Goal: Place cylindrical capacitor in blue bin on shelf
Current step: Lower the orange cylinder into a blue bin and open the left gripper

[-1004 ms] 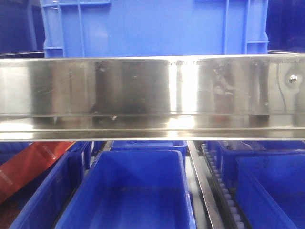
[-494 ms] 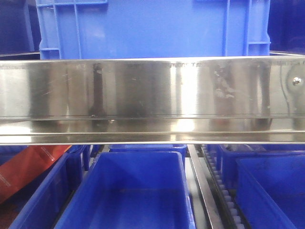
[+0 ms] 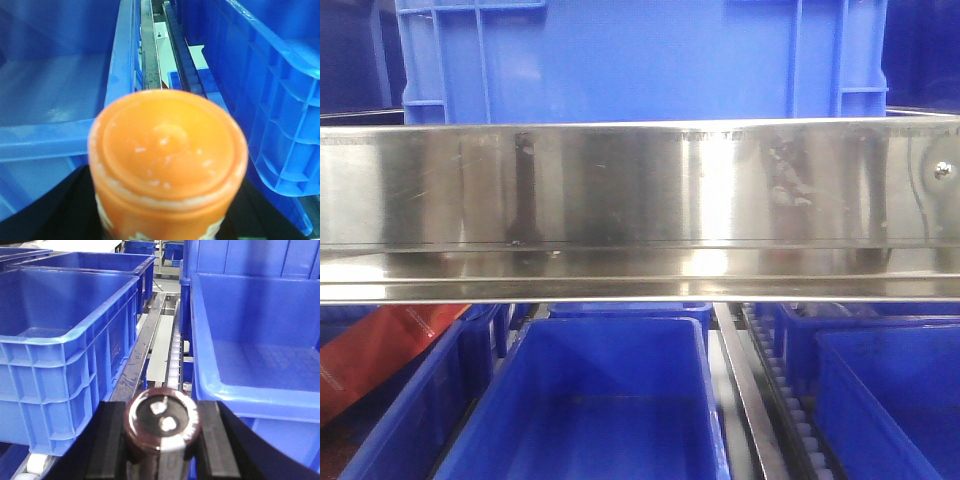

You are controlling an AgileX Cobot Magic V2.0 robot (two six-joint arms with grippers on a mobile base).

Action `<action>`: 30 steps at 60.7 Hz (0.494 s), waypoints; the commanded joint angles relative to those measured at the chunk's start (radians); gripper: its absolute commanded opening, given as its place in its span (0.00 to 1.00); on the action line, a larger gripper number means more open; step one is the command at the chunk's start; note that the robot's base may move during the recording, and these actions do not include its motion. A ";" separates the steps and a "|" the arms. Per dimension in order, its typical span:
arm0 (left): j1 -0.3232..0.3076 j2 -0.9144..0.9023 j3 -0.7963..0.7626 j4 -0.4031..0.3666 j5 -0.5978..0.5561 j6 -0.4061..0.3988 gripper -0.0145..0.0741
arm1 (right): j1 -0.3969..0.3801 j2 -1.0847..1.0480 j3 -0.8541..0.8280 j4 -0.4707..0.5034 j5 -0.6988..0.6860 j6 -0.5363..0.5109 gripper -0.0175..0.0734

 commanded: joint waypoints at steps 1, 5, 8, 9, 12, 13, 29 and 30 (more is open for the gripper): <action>-0.006 0.000 -0.008 -0.003 -0.025 0.003 0.04 | 0.001 -0.005 -0.010 -0.003 -0.037 -0.001 0.09; -0.006 0.000 -0.008 -0.003 -0.038 0.003 0.04 | 0.001 -0.005 -0.010 -0.003 -0.037 -0.001 0.09; -0.006 0.000 -0.008 -0.003 -0.056 0.003 0.04 | 0.001 -0.005 -0.010 -0.003 -0.037 -0.001 0.09; -0.006 0.000 -0.008 -0.003 -0.063 0.003 0.04 | 0.001 -0.005 -0.010 -0.003 -0.037 -0.001 0.09; -0.006 0.000 -0.008 -0.003 -0.070 0.003 0.04 | 0.001 -0.005 -0.010 -0.003 -0.037 -0.001 0.09; -0.006 0.000 -0.008 -0.005 -0.070 0.003 0.04 | 0.001 -0.005 -0.010 -0.003 -0.037 -0.001 0.09; -0.152 0.067 -0.091 0.010 -0.103 0.004 0.04 | 0.001 -0.005 -0.010 -0.003 -0.037 -0.001 0.09; -0.180 0.078 -0.105 0.010 -0.101 0.004 0.04 | 0.001 -0.005 -0.010 -0.003 -0.037 -0.001 0.09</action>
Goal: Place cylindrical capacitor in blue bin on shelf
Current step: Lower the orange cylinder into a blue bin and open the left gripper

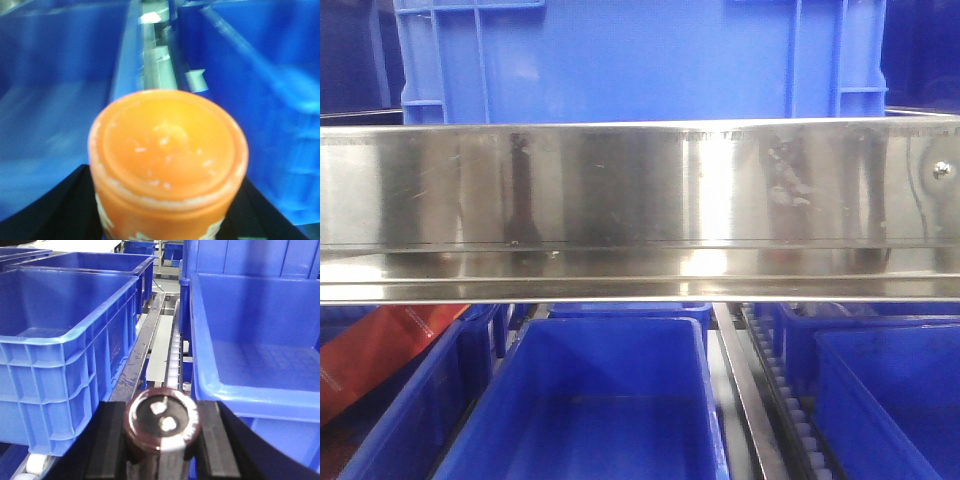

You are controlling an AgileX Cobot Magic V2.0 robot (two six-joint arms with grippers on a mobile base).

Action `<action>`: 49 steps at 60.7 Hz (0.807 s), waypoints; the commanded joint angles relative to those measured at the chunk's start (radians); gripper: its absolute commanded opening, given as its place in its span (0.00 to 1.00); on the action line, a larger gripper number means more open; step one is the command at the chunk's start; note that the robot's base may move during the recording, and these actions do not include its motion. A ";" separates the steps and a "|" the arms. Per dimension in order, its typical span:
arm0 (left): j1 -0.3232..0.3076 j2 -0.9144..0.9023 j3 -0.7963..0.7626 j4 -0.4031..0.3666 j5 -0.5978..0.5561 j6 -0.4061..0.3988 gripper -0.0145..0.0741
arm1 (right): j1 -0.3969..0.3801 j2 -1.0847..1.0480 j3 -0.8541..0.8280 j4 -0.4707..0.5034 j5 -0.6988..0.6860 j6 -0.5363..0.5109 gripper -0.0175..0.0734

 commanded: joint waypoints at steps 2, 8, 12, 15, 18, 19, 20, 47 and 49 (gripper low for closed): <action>-0.129 0.068 -0.091 0.009 -0.013 0.004 0.04 | 0.001 -0.005 -0.010 -0.003 -0.037 -0.001 0.09; -0.239 0.171 -0.217 0.012 0.004 0.004 0.04 | 0.001 -0.005 -0.010 -0.003 -0.037 -0.001 0.09; -0.292 0.250 -0.311 0.012 0.015 0.004 0.04 | 0.001 -0.005 -0.010 -0.003 -0.037 -0.001 0.09; -0.325 0.313 -0.388 0.012 0.027 0.004 0.04 | 0.001 -0.005 -0.010 -0.003 -0.037 -0.001 0.09; -0.346 0.378 -0.466 0.007 0.042 0.004 0.04 | 0.001 -0.005 -0.010 -0.003 -0.037 -0.001 0.09; -0.355 0.397 -0.488 0.000 0.045 0.004 0.04 | 0.001 -0.005 -0.010 -0.003 -0.037 -0.001 0.09; -0.361 0.425 -0.520 0.000 0.049 0.004 0.04 | 0.001 -0.005 -0.010 -0.003 -0.037 -0.001 0.09; -0.386 0.916 -0.895 -0.154 0.064 0.004 0.04 | 0.001 -0.005 -0.010 0.000 -0.039 -0.001 0.09; -0.386 0.938 -0.901 -0.154 0.064 0.004 0.04 | 0.001 -0.005 -0.010 0.000 -0.039 -0.001 0.09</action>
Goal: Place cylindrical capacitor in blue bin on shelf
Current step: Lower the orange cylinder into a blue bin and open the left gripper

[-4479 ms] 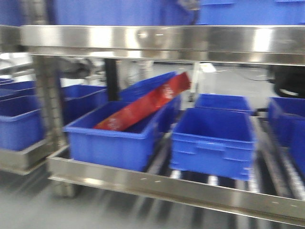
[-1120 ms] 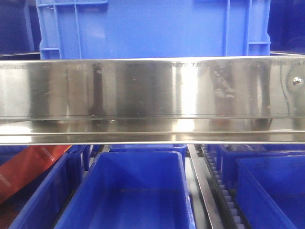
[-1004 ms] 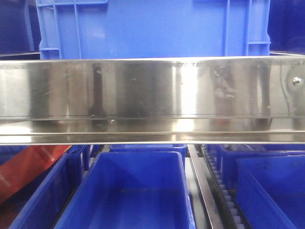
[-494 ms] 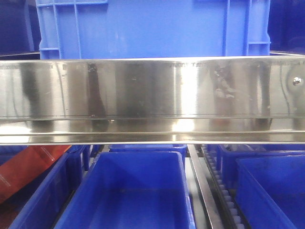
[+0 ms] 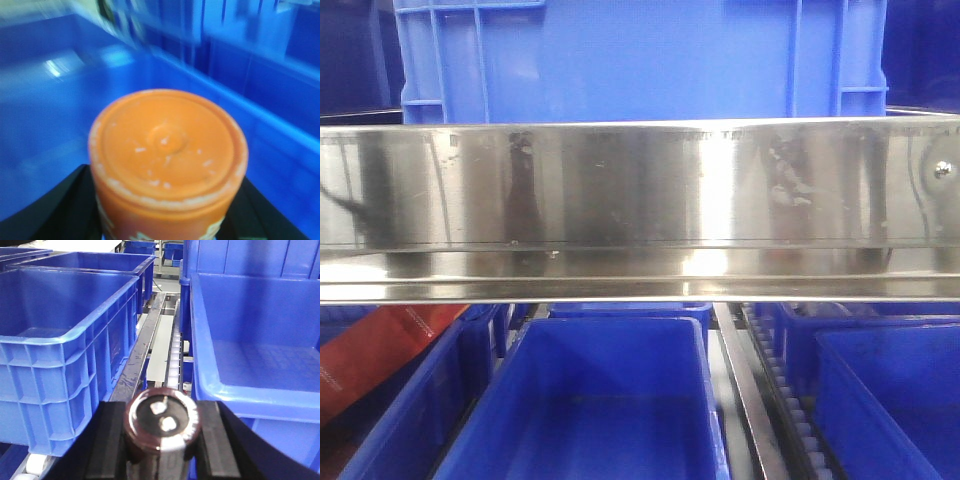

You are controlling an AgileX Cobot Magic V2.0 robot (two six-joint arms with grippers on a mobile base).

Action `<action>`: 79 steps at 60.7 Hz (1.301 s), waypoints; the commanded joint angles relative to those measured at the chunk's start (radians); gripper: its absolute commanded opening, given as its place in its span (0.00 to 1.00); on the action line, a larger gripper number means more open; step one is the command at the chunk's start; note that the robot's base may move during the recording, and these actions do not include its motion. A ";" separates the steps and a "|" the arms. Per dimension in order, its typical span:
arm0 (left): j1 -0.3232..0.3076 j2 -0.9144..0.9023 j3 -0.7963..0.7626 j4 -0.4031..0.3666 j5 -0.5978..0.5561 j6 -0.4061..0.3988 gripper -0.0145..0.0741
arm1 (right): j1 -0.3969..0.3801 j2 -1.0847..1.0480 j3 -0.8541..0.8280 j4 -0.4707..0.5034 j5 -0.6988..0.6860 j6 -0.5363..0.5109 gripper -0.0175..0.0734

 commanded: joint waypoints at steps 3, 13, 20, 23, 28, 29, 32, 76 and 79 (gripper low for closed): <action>-0.005 0.084 -0.037 -0.018 -0.012 0.003 0.04 | 0.001 -0.005 -0.010 0.000 -0.039 -0.001 0.09; -0.005 0.155 -0.037 -0.018 -0.003 0.003 0.15 | 0.001 -0.005 -0.010 0.000 -0.039 -0.001 0.09; -0.005 0.175 -0.037 -0.018 0.009 0.003 0.44 | 0.001 -0.005 -0.010 0.000 -0.039 -0.001 0.09; -0.005 0.175 -0.037 -0.018 0.011 0.003 0.58 | 0.001 -0.005 -0.010 0.000 -0.039 -0.001 0.09; -0.005 0.173 -0.040 -0.018 0.011 0.003 0.86 | 0.001 -0.005 -0.010 0.000 -0.039 -0.001 0.09; -0.005 0.171 -0.040 -0.018 0.011 0.003 0.87 | 0.001 -0.005 -0.010 0.000 -0.039 -0.001 0.09; -0.005 0.169 -0.047 -0.018 0.022 0.003 0.83 | 0.001 -0.005 -0.010 0.000 -0.039 -0.001 0.09; 0.116 -0.257 0.020 0.051 0.382 -0.001 0.04 | 0.001 -0.005 -0.010 -0.001 -0.030 -0.001 0.09; 0.138 -0.315 0.075 0.051 0.370 -0.002 0.04 | 0.001 -0.005 -0.010 -0.001 -0.030 -0.001 0.09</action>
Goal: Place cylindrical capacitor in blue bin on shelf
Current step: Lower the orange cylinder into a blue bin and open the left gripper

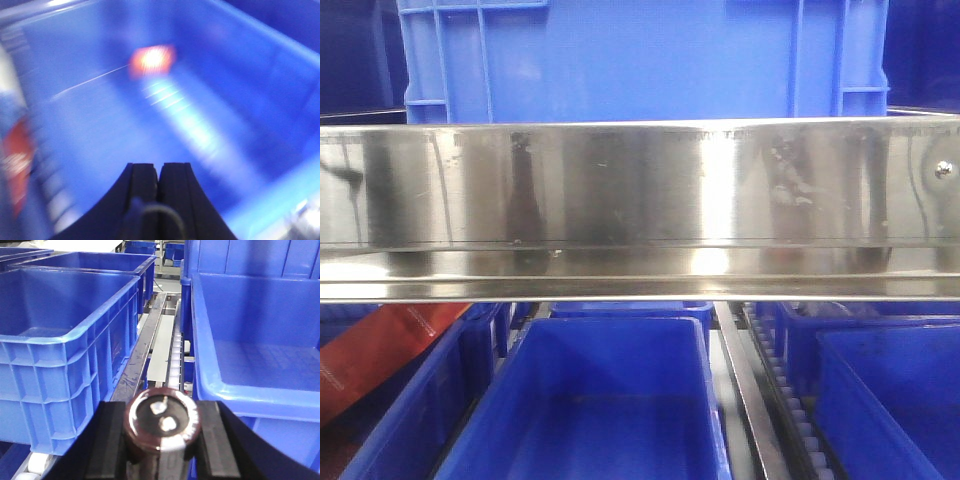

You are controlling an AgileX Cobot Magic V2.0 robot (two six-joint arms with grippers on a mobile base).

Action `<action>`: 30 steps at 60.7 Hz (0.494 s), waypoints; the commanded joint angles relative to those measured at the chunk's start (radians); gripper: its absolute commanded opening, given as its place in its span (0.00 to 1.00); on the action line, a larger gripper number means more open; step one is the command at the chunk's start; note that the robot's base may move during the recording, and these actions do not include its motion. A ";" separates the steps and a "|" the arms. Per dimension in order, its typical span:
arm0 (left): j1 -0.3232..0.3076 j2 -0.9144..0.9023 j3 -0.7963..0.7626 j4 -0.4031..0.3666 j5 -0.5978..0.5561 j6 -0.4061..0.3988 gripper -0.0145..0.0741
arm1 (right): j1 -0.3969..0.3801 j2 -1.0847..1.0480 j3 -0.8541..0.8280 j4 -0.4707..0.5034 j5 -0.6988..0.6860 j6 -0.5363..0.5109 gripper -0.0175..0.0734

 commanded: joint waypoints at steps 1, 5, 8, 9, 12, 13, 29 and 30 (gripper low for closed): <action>0.036 -0.112 0.087 0.000 -0.012 -0.009 0.04 | 0.001 -0.005 -0.010 -0.001 -0.030 -0.001 0.09; 0.058 -0.194 0.180 0.000 -0.035 -0.009 0.04 | 0.001 -0.005 -0.010 -0.001 -0.030 -0.001 0.09; 0.076 -0.270 0.250 0.000 -0.062 -0.021 0.04 | 0.001 -0.005 -0.010 -0.001 -0.032 -0.001 0.09; 0.080 -0.290 0.281 0.000 -0.070 -0.026 0.04 | 0.001 -0.005 -0.010 -0.001 -0.032 -0.001 0.09; 0.092 -0.359 0.345 0.000 -0.101 -0.034 0.04 | 0.001 0.001 -0.010 -0.001 -0.035 -0.001 0.09; 0.098 -0.390 0.378 0.000 -0.113 -0.034 0.04 | 0.001 0.003 -0.010 -0.001 -0.037 -0.001 0.09; 0.149 -0.762 0.769 0.003 -0.266 -0.062 0.04 | 0.026 0.079 -0.048 -0.001 -0.057 -0.001 0.09; 0.152 -0.780 0.785 0.003 -0.268 -0.062 0.04 | 0.031 0.086 -0.060 -0.001 -0.059 -0.001 0.09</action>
